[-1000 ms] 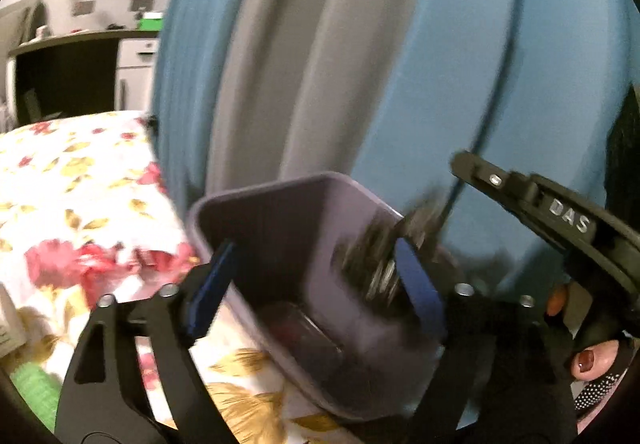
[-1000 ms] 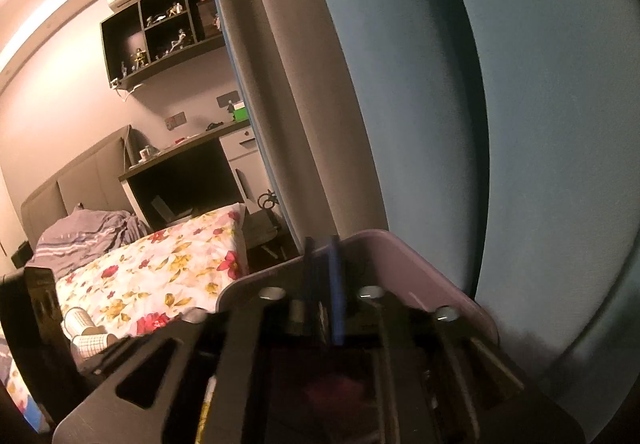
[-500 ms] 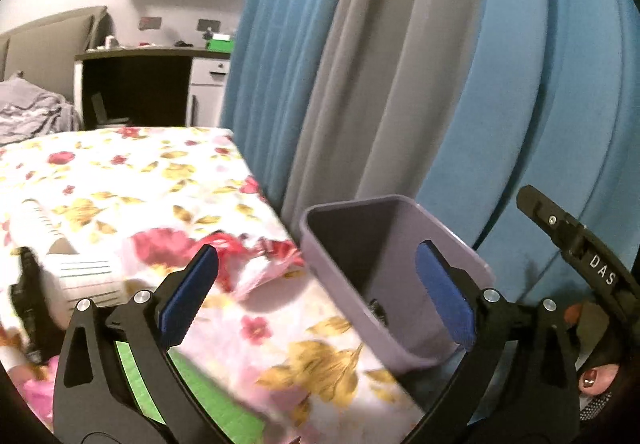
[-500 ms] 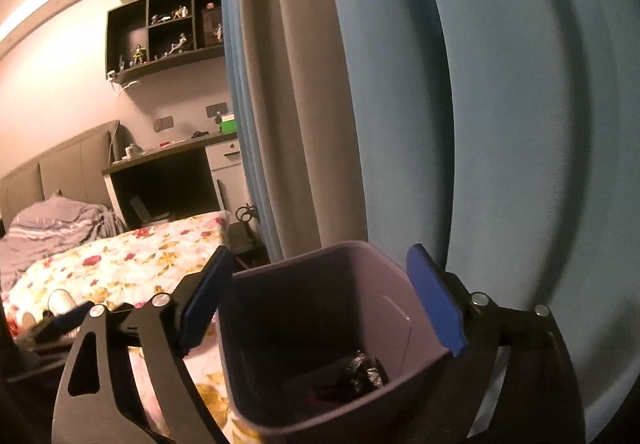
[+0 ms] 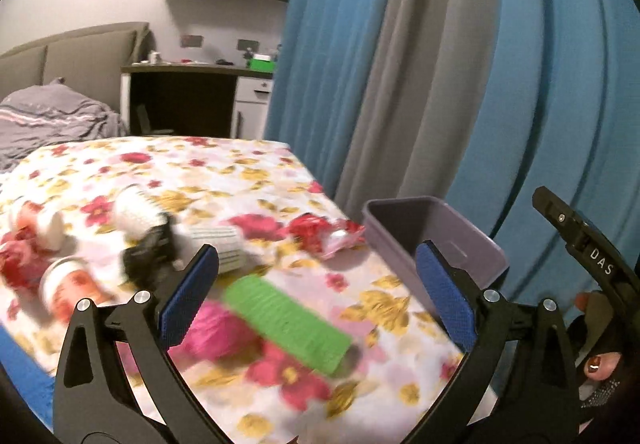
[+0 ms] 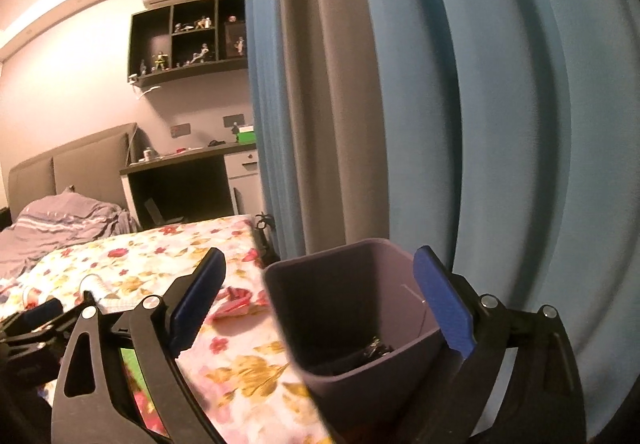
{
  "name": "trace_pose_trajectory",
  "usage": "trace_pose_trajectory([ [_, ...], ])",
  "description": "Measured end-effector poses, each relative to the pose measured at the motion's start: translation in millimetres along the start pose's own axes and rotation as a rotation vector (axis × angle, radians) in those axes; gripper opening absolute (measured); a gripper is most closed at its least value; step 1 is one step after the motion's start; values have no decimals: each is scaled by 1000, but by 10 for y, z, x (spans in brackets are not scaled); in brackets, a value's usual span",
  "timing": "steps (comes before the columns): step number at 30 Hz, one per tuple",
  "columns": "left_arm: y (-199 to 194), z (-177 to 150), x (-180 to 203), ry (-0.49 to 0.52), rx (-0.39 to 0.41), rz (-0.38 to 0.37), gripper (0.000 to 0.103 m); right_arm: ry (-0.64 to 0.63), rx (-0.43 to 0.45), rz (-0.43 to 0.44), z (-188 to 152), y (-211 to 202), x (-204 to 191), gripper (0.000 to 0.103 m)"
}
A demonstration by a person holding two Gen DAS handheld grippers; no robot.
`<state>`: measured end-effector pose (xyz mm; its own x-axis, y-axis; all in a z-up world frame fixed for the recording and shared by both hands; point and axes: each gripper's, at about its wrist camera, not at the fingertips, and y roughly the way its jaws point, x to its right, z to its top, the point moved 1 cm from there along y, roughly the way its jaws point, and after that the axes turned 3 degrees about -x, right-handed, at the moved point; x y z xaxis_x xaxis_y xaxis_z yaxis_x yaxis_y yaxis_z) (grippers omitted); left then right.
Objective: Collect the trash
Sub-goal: 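Move the left tool to the blue foam net and grasp it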
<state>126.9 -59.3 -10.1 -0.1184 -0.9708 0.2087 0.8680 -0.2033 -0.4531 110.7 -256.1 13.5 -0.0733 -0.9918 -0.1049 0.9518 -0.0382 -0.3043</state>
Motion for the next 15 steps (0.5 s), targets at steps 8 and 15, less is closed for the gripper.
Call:
trace_pose_trajectory([
  [8,-519,-315,-594,-19,16,134,97,-37,-8,92,-153,-226,-493,92],
  [15,-846,-608,-1242,-91,-4,236,97,-68,-41,189,-353,-380,-982,92],
])
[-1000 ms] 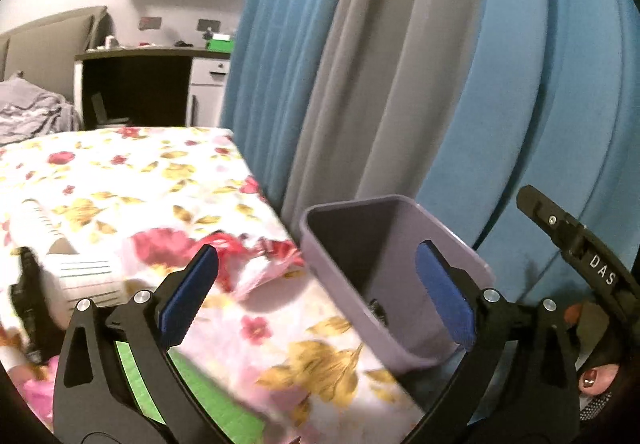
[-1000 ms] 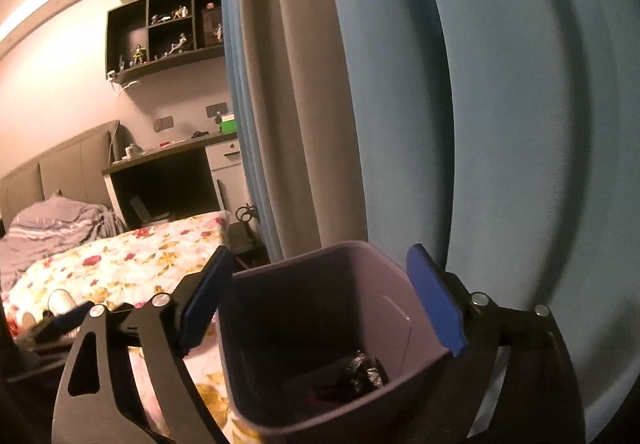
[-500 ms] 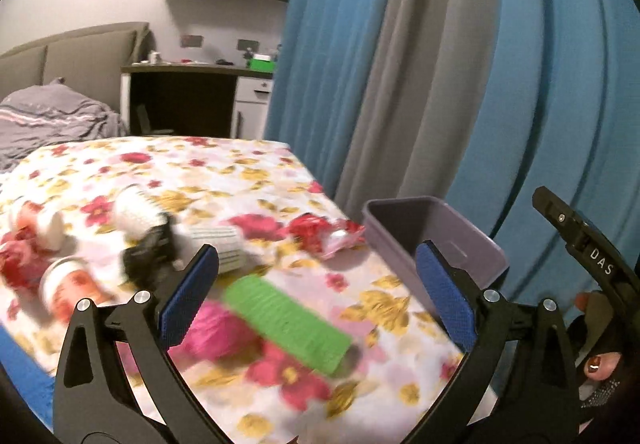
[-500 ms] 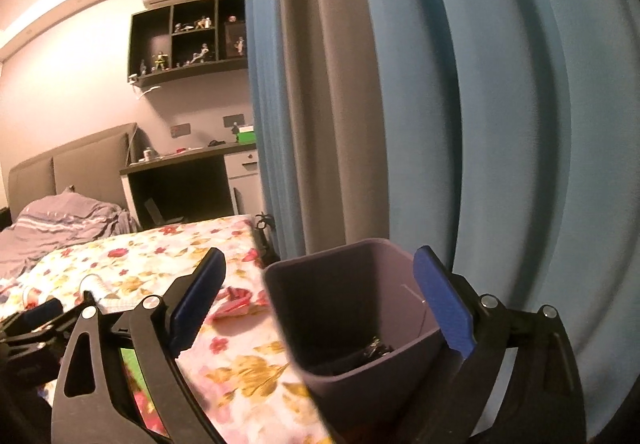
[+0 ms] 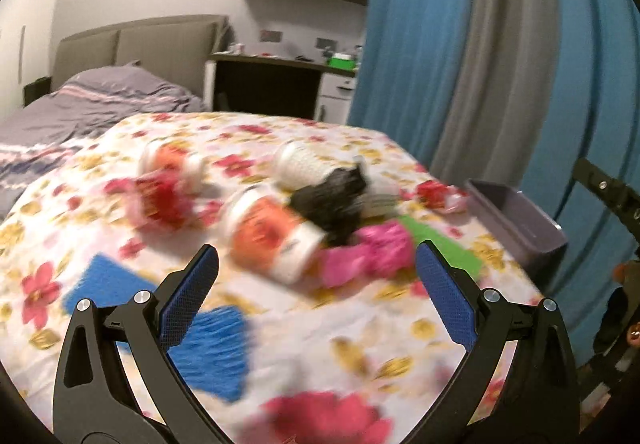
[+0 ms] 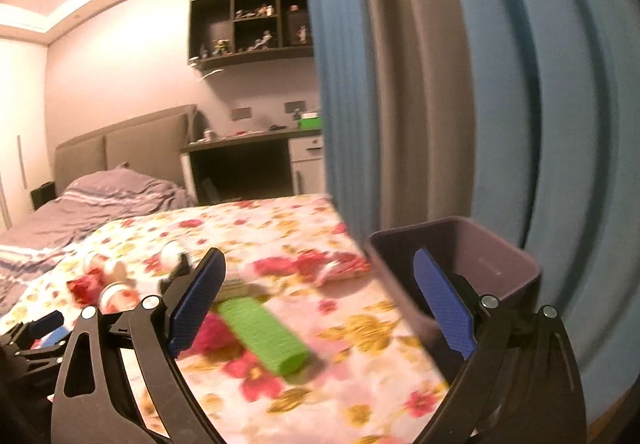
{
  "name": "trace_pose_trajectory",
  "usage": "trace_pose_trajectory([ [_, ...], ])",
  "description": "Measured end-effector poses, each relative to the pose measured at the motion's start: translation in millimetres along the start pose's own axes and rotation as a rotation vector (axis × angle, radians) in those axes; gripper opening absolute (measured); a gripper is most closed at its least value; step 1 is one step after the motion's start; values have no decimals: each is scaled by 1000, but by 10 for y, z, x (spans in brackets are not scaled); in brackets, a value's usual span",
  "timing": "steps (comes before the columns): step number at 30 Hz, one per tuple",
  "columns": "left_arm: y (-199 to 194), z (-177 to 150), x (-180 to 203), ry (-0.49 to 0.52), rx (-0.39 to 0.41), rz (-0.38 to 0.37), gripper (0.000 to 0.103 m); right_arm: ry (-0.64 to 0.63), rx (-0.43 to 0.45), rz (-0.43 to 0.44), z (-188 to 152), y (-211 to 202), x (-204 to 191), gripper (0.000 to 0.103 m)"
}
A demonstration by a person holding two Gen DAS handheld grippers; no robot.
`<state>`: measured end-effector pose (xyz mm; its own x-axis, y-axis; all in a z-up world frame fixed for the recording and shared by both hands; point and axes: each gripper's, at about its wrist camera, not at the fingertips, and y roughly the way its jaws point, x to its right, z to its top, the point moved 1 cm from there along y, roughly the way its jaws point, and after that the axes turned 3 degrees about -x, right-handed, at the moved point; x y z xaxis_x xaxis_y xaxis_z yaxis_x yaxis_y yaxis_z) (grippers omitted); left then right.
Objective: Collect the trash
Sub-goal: 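Move the left tool to the blue foam net and grasp it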
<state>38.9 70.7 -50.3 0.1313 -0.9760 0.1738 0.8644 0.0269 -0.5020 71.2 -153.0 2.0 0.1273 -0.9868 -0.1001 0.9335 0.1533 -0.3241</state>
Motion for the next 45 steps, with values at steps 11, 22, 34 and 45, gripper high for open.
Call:
trace_pose_trajectory([
  [11,-65,-257,-798,-56,-80,98,93,-28,-63,87,-177,-1,-471,92],
  [22,271,-382,-1033,-54,-272,128,64,-48,-110,129,-271,17,-717,91],
  [34,262,-377,-1075,-10,-284,173,7,-64,-148,159,-358,72,-839,91],
  [45,-43,-151,-1124,-78,-155,122,4,-74,-164,173,-392,103,-903,91],
])
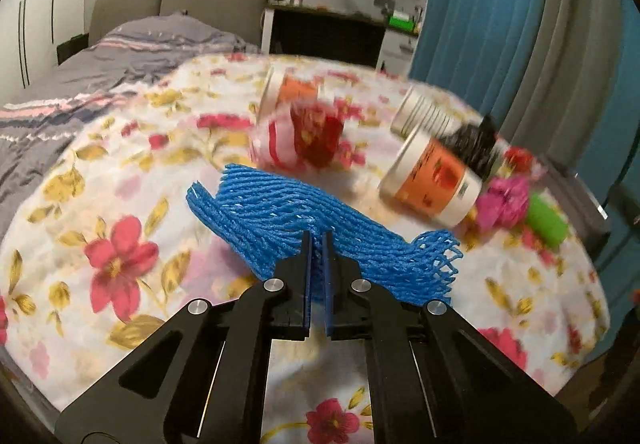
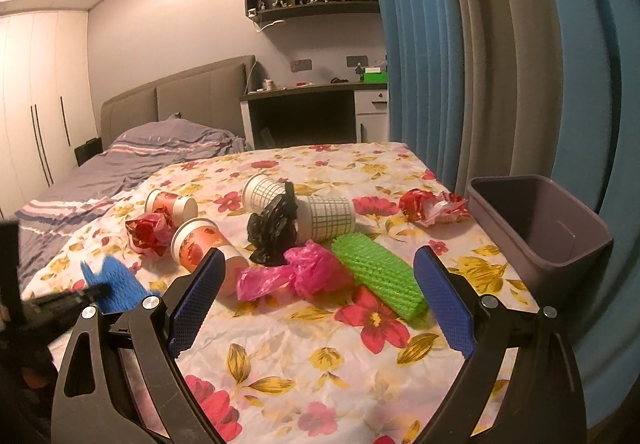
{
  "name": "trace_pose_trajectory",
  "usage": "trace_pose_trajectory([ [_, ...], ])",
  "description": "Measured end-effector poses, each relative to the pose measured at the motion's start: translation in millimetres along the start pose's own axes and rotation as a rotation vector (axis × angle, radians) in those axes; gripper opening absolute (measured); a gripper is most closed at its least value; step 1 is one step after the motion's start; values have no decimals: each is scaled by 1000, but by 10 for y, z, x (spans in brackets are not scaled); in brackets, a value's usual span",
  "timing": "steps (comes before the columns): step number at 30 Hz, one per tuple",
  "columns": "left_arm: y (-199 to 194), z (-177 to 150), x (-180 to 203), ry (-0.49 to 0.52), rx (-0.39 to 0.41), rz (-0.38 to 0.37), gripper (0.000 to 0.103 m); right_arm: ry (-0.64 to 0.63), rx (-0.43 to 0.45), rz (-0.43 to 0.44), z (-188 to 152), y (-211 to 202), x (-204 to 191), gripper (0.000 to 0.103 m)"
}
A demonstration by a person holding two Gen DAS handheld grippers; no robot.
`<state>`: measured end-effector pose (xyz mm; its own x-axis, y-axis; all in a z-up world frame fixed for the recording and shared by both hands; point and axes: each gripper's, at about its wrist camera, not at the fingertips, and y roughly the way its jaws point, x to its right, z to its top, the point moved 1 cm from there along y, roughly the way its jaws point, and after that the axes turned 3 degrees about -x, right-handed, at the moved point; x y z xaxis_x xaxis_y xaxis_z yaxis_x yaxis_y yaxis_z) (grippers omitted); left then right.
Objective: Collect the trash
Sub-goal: 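Move the left tool to the blue foam net and grasp it, then grasp the orange apple-print paper cup with the right tool while the left holds the net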
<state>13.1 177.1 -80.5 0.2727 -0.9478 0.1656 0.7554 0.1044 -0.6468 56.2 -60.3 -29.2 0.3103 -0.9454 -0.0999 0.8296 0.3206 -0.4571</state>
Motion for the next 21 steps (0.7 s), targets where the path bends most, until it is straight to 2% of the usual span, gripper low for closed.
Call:
trace_pose_trajectory([
  [9,-370,173,-152,-49,109,-2,4,-96,-67,87,-47,296,-439,91],
  [14,-416,197,-278,-77,123,-1,4,-211,-130,153,-5,621,-798,91],
  [17,-422,210,-336,-88,128,-3,4,-260,-165,162,1,825,-927,91],
  [21,-413,220,-354,-92,128,-4,4,-276,-229,182,34,1084,-992,89],
])
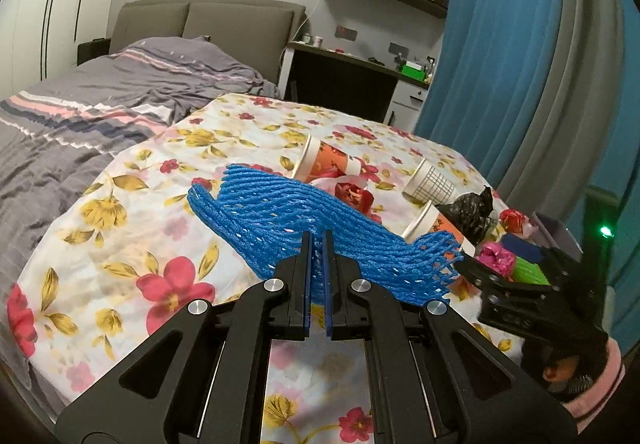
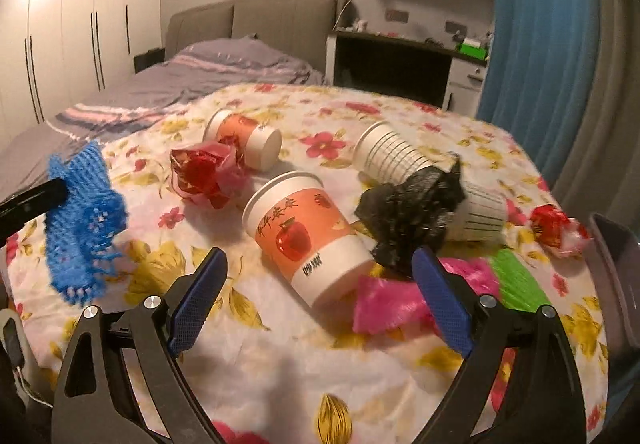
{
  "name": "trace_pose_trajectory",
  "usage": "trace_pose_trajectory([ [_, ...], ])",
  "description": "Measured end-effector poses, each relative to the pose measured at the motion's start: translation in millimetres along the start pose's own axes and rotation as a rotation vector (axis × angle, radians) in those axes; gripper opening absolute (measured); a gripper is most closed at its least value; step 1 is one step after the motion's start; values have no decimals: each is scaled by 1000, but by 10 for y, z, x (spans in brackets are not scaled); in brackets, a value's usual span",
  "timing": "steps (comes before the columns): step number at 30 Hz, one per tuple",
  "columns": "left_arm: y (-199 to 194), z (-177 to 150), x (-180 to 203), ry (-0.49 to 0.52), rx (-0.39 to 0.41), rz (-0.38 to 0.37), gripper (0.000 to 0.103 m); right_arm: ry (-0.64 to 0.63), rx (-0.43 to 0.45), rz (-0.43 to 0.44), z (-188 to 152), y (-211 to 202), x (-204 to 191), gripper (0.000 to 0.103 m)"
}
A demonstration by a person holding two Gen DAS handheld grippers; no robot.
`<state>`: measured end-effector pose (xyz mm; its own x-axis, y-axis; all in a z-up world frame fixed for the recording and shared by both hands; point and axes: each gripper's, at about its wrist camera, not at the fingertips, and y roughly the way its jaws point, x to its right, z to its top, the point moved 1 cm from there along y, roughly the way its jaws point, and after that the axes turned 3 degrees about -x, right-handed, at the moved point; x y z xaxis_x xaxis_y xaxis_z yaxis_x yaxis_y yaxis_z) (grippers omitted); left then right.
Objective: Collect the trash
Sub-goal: 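Grasp the orange apple-print paper cup with the right tool while the left holds the net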
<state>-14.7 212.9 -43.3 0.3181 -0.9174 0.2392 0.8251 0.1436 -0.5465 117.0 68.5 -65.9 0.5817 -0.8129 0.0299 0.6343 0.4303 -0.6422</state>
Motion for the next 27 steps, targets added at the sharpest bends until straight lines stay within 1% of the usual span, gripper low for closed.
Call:
trace_pose_trajectory([
  [2,3,5,-12,-3,0,-1,4,-11,-18,18,27,73,-18,85],
  [7,56,18,-62,-16,-9,-13,4,-36,-66,45,54,234,-29,83],
  [9,81,13,-72,-19,-15,-17,4,-46,-86,51,47,292,-24,81],
  [12,119,6,-62,-20,-22,-21,4,-56,-94,49,45,331,-13,79],
  [22,217,-27,-38,-21,-47,-28,4,-74,-133,62,63,513,12,78],
  [24,229,-23,-37,-20,-49,-28,4,-68,-136,76,73,531,28,71],
  [27,235,-23,-30,-20,-51,-29,4,-66,-139,83,89,549,39,69],
])
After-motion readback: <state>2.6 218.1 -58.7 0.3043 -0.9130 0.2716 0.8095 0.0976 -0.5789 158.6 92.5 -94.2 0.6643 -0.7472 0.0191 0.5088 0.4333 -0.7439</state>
